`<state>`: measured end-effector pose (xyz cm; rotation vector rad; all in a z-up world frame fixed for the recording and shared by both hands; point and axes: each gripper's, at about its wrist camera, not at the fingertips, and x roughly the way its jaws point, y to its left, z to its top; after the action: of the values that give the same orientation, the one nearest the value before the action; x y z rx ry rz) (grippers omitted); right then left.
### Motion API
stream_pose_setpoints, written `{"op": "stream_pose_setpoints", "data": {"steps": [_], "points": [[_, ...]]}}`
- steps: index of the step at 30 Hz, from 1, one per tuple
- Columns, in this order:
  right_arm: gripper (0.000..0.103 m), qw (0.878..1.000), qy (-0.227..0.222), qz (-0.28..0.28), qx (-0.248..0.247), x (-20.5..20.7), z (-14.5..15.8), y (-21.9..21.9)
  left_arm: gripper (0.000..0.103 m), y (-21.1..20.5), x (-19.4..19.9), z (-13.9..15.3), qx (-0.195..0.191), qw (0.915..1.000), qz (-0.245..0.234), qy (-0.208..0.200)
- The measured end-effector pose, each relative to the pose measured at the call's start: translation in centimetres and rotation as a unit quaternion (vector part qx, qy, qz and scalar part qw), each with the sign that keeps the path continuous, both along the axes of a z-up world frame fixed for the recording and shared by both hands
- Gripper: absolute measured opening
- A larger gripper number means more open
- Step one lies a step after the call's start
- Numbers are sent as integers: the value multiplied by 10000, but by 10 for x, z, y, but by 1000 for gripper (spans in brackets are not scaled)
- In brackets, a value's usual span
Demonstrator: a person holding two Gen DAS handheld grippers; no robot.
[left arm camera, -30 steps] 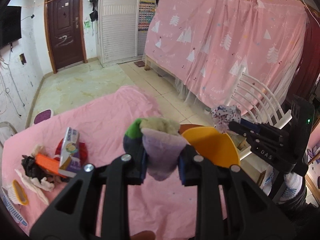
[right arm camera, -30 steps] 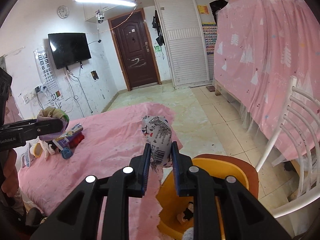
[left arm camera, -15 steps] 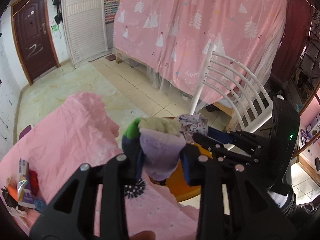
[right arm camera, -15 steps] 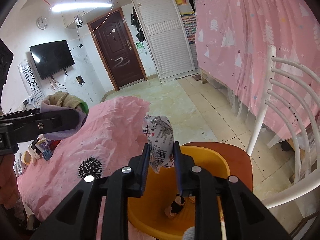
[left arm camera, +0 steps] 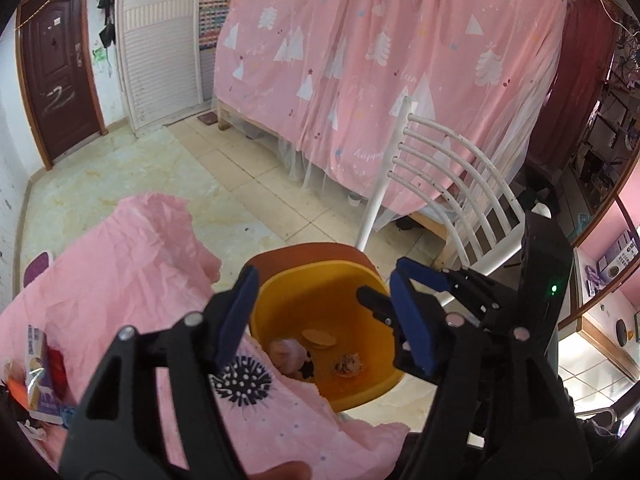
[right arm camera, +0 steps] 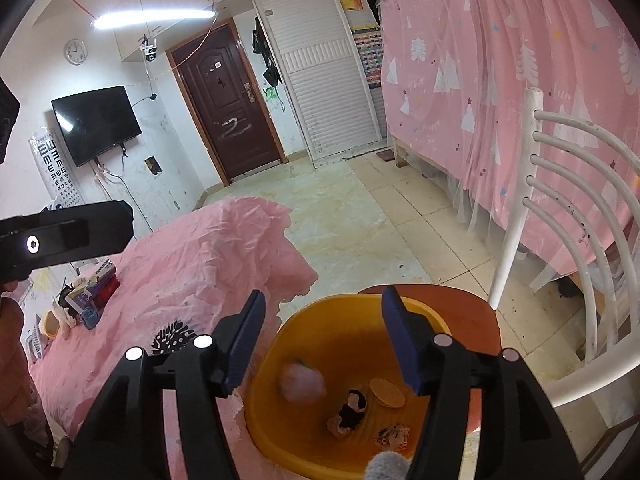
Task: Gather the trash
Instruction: 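Open the right tool to drop the bag into the bin, then move both open tools back over the bed clutter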
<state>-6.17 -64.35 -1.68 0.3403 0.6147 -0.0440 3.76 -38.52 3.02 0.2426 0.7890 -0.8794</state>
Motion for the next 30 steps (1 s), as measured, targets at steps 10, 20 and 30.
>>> {"op": "stream_pose_setpoints", "data": {"steps": [10,20,30], "points": [[55,9999,-61,137,-65,1,10,10,65,22,-1,12,-79,9997,210,-111],[57,9987,-141,461,-171,15,30,46,68,65,-5,23,-102,9976,533,-420],[61,9942,-162,1009,-331,39,46,108,77,145,3,16,61,9903,1221,-659]]}}
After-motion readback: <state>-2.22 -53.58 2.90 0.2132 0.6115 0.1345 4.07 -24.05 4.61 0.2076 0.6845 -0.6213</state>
